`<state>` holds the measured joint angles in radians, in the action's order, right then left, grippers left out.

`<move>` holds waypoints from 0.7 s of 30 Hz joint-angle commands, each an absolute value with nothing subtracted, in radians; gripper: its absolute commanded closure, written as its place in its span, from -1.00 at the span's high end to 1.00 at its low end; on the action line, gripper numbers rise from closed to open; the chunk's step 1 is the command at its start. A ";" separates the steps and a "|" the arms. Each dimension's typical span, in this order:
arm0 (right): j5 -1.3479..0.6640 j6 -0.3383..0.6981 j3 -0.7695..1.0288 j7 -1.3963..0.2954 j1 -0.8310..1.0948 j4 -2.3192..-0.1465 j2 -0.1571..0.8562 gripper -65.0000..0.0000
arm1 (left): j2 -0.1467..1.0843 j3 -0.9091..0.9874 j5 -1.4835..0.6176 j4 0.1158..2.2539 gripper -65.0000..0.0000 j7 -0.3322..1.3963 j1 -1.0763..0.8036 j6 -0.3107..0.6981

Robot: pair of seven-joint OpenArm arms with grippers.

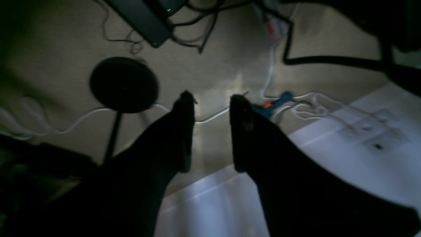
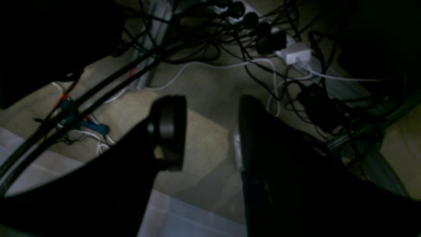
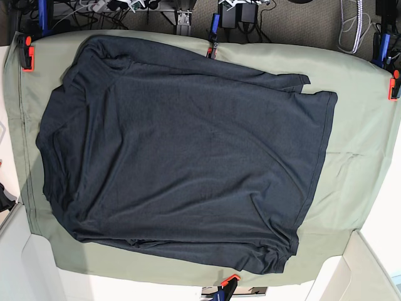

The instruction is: Fold the T-shirt properly

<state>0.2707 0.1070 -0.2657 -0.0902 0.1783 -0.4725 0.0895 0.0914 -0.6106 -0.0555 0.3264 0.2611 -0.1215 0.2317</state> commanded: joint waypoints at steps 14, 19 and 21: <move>0.273 0.108 -0.264 -0.086 0.316 -0.670 0.139 -0.17 | 0.154 -0.213 -0.084 0.550 -0.32 0.205 -0.265 0.457; 0.273 0.108 -0.264 -0.086 0.398 -0.801 0.166 -0.17 | 0.184 -0.140 -0.101 0.602 -0.32 0.309 -0.310 0.474; 0.273 0.108 -0.264 -0.086 0.441 -0.863 0.185 -0.17 | 0.205 -0.109 -0.124 0.667 -0.32 0.319 -0.358 0.532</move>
